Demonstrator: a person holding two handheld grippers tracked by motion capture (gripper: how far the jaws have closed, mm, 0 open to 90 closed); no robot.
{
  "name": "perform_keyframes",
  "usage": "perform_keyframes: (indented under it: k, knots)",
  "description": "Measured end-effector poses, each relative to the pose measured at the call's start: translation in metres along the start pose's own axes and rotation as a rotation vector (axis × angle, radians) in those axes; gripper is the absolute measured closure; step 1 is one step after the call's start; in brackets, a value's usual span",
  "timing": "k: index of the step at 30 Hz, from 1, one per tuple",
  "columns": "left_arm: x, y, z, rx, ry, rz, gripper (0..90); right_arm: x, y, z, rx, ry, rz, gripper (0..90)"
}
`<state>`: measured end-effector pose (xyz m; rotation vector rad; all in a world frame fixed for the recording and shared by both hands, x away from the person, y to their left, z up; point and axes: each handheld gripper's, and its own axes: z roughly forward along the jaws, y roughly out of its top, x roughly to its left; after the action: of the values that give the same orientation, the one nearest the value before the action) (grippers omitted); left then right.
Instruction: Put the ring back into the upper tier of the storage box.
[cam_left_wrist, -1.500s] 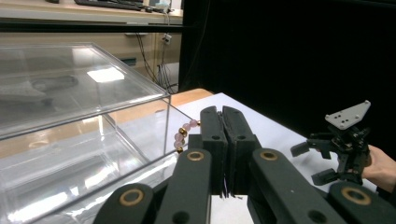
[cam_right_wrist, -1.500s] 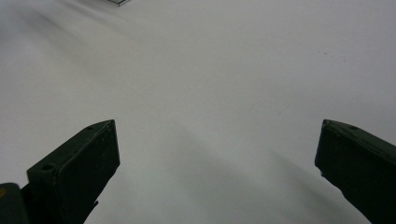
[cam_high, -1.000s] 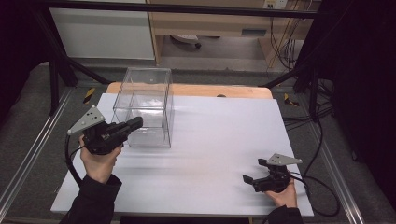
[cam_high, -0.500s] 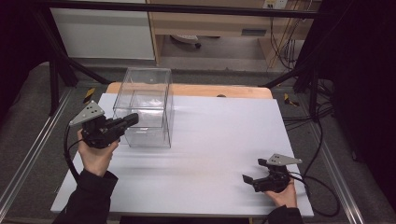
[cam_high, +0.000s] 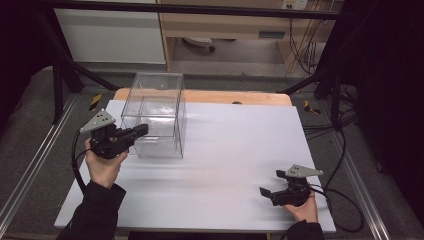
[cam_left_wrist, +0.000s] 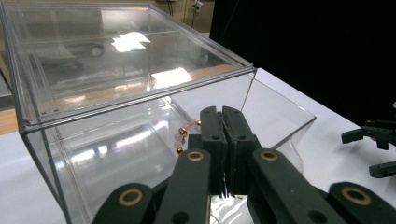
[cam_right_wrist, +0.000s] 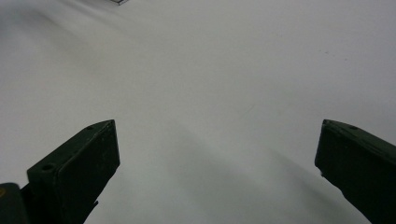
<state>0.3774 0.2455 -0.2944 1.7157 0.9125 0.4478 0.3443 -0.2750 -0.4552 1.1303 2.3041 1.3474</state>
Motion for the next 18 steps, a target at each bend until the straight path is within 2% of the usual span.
perform_keyframes:
  k: [4,9,15,18]
  knots:
    - [0.0,0.002,0.001,0.019,0.006,0.005,87.1,0.0,0.0,0.0,0.001,0.0,0.004,0.4]
    - [0.0,0.007,-0.001,0.019,0.012,0.017,84.8,0.0,0.0,-0.001,-0.003,0.0,0.006,0.4]
    - [0.0,0.014,-0.012,0.011,0.023,0.044,69.4,0.0,0.0,-0.001,-0.003,0.0,0.006,0.4]
    - [0.0,0.016,-0.018,0.014,0.03,0.056,58.6,0.0,0.0,-0.001,-0.004,0.0,0.004,0.4]
